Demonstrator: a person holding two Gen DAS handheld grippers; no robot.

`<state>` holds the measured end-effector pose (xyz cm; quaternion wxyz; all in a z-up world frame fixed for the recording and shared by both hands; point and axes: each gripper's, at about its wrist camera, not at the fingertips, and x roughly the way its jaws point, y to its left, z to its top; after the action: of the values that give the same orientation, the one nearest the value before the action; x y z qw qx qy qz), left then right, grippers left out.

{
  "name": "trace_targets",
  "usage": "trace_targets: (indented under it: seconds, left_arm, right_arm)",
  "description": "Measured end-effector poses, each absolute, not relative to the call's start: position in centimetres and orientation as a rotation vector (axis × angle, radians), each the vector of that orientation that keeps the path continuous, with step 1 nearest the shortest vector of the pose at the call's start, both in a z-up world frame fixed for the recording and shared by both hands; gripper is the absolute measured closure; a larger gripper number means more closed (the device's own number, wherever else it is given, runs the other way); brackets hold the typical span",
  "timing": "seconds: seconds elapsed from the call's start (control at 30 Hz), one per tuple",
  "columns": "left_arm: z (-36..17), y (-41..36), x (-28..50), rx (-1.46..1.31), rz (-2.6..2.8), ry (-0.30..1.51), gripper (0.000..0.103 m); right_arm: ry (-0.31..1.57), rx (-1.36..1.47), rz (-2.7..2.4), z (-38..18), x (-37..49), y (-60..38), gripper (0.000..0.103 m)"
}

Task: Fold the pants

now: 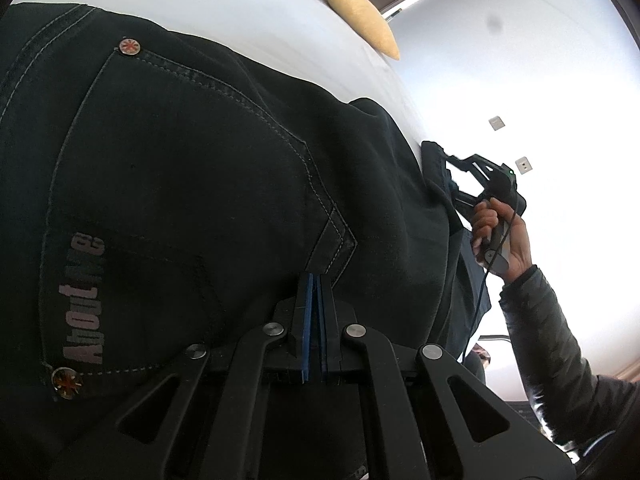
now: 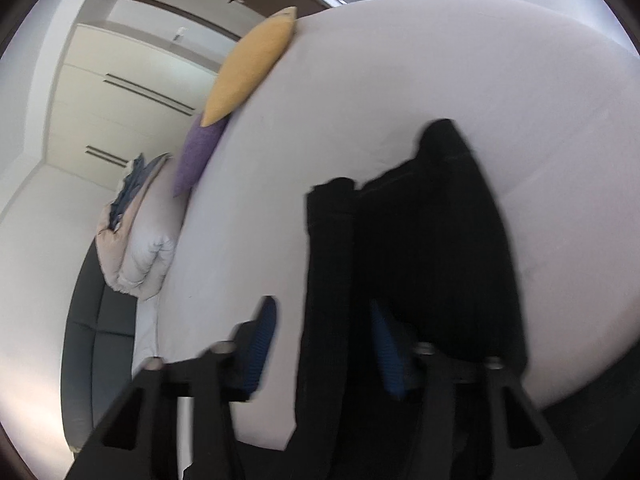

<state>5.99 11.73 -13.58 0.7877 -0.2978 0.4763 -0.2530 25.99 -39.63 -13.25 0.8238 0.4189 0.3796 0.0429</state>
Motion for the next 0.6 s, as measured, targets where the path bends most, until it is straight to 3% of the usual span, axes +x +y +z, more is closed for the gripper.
trace_targets:
  seconds: [0.1,0.23,0.43,0.6]
  left_arm:
    - [-13.5,11.6,5.9,-0.641,-0.542,1.028,0.101]
    - [-13.5,11.4,5.9,-0.644,-0.538,1.030,0.101]
    - [-13.6,10.7,6.3,-0.662,-0.531,1.040,0.101]
    - [-13.8,11.1,6.5,-0.706,-0.520,1.059,0.101]
  right_arm:
    - [0.806,0.882,0.099,-13.2,26.3,-39.4,0.098]
    - [0.729,0.871,0.092,-11.5,24.0,-40.3,0.099]
    - [0.554,0.880,0.021,-8.2,14.2,-45.4,0.099]
    - [0.480,0.960,-0.082,-9.7,4.0,-49.3,0.099]
